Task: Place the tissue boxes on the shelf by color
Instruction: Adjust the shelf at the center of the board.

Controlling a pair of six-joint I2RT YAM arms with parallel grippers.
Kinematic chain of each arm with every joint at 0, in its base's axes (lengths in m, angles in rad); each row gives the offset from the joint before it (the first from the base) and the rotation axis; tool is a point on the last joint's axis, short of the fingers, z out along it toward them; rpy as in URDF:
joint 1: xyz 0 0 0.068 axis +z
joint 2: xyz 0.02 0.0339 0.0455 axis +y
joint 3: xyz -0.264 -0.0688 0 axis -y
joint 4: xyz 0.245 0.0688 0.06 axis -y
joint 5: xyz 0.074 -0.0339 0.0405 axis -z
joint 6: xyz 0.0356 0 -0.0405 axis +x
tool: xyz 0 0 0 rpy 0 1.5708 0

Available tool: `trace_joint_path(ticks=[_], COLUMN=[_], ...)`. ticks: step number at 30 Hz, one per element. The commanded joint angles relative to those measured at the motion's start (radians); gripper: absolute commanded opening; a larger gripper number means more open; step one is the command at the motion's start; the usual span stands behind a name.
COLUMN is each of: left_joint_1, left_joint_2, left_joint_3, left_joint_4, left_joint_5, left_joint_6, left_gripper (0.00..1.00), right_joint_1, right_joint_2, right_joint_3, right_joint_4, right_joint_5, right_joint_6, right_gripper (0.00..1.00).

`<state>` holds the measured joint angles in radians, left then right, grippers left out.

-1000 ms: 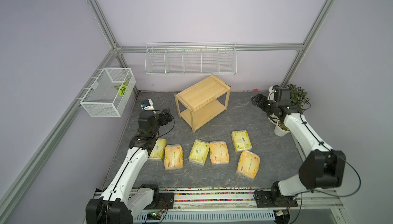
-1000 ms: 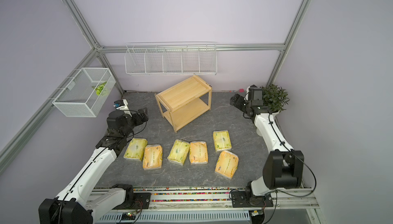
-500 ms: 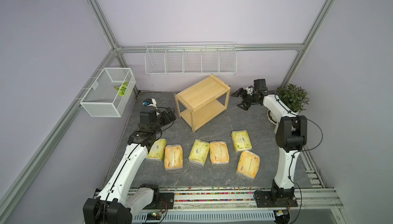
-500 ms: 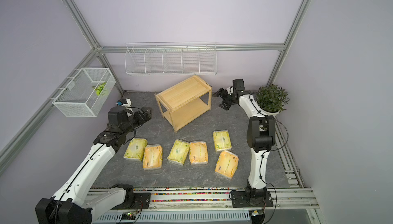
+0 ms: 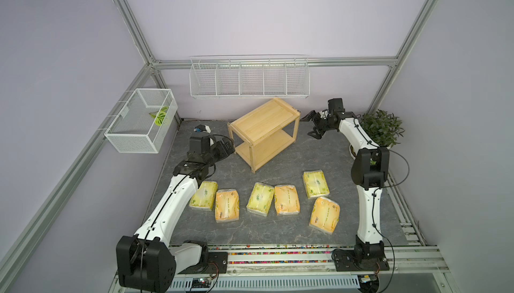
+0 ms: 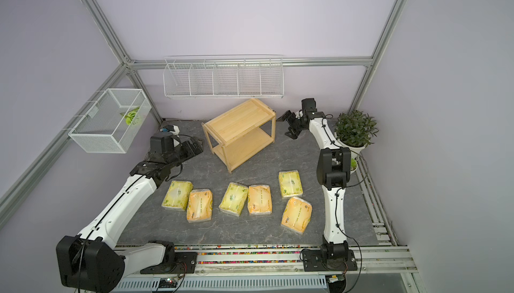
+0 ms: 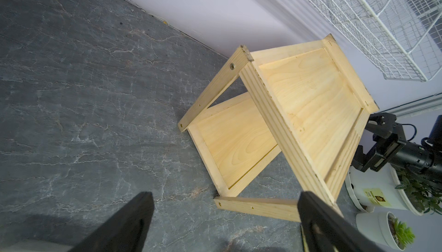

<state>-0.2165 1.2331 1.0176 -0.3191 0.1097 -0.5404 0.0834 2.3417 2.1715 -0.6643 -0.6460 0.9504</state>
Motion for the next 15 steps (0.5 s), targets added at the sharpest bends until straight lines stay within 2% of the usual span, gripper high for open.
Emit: trace_joint_path(ticks=[1,8,15], left_joint_1=[-0.009,-0.026,-0.029], left_joint_2=[0.022,0.089,0.152], left_joint_3=[0.040,0.087,0.146], left_joint_4=[0.004,0.008,0.008], left_joint_5=[-0.005,-0.019,-0.032], left_joint_6=[0.011,0.011,0.018], left_gripper=[1.00,1.00,1.00], right_joint_1=[-0.018,-0.022,-0.027], right_joint_2=[0.048,0.272,0.323], right_joint_3=[0.065,0.400,0.413], right_joint_4=[-0.011,-0.102,-0.060], right_joint_5=[-0.004,-0.093,-0.203], right_joint_6=[0.026,0.024,-0.006], right_gripper=[0.93,0.94,0.94])
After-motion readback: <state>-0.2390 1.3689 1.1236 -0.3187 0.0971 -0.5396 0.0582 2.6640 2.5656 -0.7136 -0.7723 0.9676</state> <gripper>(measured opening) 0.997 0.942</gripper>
